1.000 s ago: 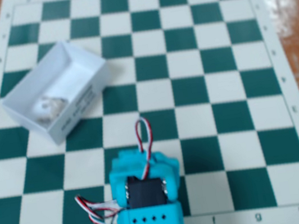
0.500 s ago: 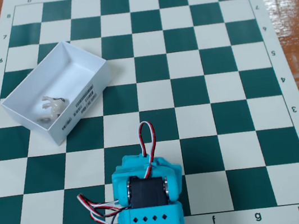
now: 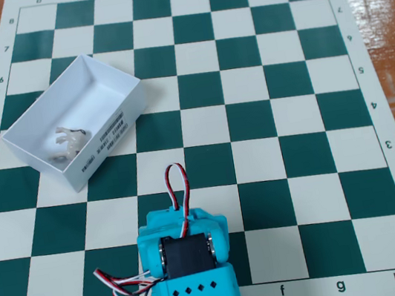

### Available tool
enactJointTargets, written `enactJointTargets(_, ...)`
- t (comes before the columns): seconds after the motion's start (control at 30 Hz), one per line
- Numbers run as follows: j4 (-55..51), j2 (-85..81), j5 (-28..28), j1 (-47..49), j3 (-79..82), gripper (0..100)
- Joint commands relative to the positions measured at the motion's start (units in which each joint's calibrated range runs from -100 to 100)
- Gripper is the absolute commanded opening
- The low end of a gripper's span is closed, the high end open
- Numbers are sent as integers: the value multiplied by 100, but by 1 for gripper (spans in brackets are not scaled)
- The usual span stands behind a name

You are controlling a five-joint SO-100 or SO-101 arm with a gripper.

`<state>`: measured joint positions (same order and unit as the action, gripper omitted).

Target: Grab the toy horse and put it in the box.

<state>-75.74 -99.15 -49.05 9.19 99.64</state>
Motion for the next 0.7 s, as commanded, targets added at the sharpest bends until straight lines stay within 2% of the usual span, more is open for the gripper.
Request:
enactJointTargets(0.0,-34,-41,-11,67,36,28)
enactJointTargets(0.67,-34,-41,-11,67,36,28)
